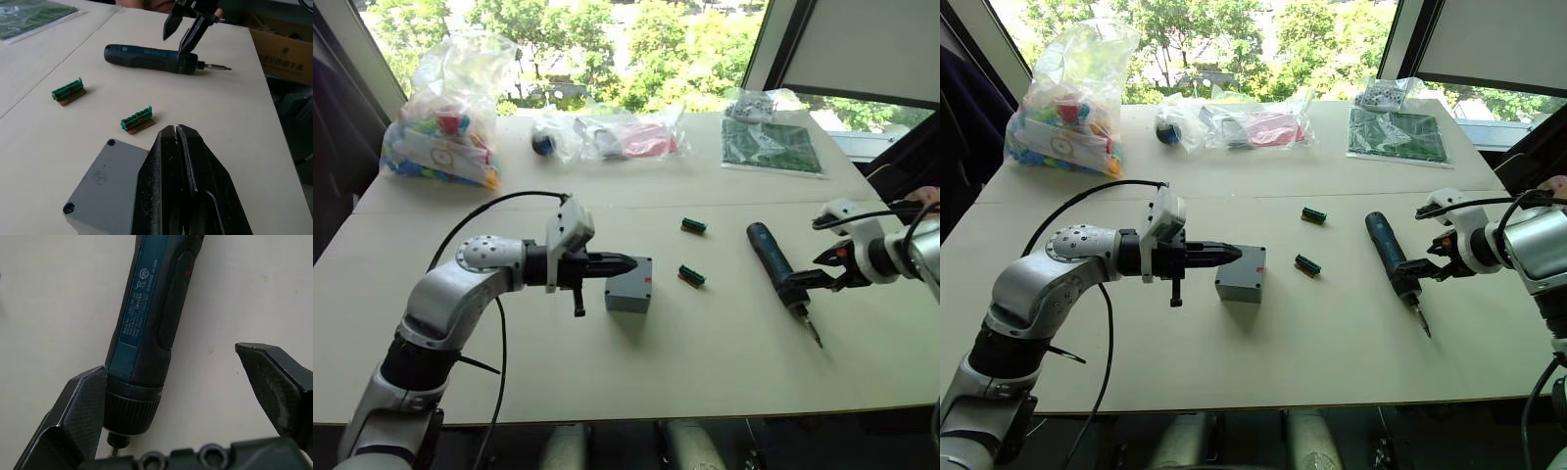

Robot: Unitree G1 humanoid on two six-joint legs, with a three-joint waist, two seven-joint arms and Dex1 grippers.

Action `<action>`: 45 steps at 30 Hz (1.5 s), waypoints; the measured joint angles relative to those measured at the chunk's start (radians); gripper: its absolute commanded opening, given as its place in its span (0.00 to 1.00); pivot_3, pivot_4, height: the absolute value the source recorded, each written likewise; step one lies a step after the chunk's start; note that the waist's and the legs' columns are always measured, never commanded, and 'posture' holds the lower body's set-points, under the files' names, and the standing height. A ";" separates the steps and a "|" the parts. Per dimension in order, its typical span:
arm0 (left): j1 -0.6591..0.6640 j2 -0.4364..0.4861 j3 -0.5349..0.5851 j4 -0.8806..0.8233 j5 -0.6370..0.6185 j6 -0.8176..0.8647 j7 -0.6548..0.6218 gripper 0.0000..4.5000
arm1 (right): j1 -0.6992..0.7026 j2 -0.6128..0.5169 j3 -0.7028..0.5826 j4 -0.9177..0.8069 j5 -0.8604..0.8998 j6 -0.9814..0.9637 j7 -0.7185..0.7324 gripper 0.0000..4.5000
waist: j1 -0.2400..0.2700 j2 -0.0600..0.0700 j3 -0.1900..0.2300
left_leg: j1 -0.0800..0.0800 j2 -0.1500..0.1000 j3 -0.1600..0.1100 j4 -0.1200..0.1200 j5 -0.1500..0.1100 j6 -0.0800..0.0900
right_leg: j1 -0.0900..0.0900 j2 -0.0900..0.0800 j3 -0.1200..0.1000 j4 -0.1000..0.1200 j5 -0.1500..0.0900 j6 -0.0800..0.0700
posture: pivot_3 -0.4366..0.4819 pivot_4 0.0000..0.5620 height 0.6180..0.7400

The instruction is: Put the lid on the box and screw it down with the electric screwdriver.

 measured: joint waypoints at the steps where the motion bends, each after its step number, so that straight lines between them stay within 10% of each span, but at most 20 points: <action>1: 0.004 -0.002 -0.001 0.000 0.001 0.000 0.004 0.00 | -0.005 0.000 0.007 0.004 -0.003 0.001 0.005 1.00 | 0.000 0.000 0.000 | 0.000 0.000 0.000 0.000 0.000 0.000 | 0.000 0.000 0.000 0.000 0.000 0.000 | 0.48 0.27 1.00; 14: 0.087 -0.043 0.002 -0.061 -0.002 0.002 0.110 0.00 | -0.112 0.077 0.214 0.089 -0.111 -0.004 0.108 1.00 | 0.003 0.000 0.000 | 0.000 0.000 -0.001 0.001 0.000 0.000 | 0.001 0.000 0.000 0.000 0.000 0.000 | 0.48 0.27 1.00; 23: 0.109 -0.057 0.002 -0.068 -0.003 0.002 0.145 0.00 | -0.147 0.098 0.259 0.167 -0.198 -0.036 0.164 0.44 | 0.003 -0.001 0.000 | 0.001 0.000 -0.002 0.001 0.000 0.000 | 0.003 0.000 -0.001 0.000 0.000 0.000 | 0.48 0.27 1.00; 29: 0.105 -0.056 0.011 -0.057 -0.007 0.002 0.147 0.00 | -0.184 0.156 0.237 0.238 -0.228 -0.042 0.150 0.41 | -0.005 -0.002 -0.001 | 0.003 0.000 -0.001 0.001 0.000 0.000 | 0.005 0.000 -0.001 -0.001 0.000 0.000 | 0.48 0.27 1.00; 39: 0.071 -0.069 0.101 0.064 0.004 -0.055 0.156 0.00 | -0.340 0.400 -0.353 0.139 -0.041 -0.048 -0.164 0.41 | -0.002 0.003 0.002 | -0.001 0.000 -0.004 -0.003 0.000 0.000 | -0.003 0.001 -0.002 0.003 0.001 -0.001 | 0.48 0.27 1.00; 45: 0.057 -0.081 0.104 0.094 0.047 -0.046 0.216 0.00 | -0.255 0.816 -0.750 -0.222 0.184 0.030 -0.500 0.41 | 0.005 0.003 0.001 | -0.003 -0.001 -0.005 0.001 0.001 -0.001 | -0.004 -0.001 -0.002 0.008 0.001 0.000 | 0.48 0.27 1.00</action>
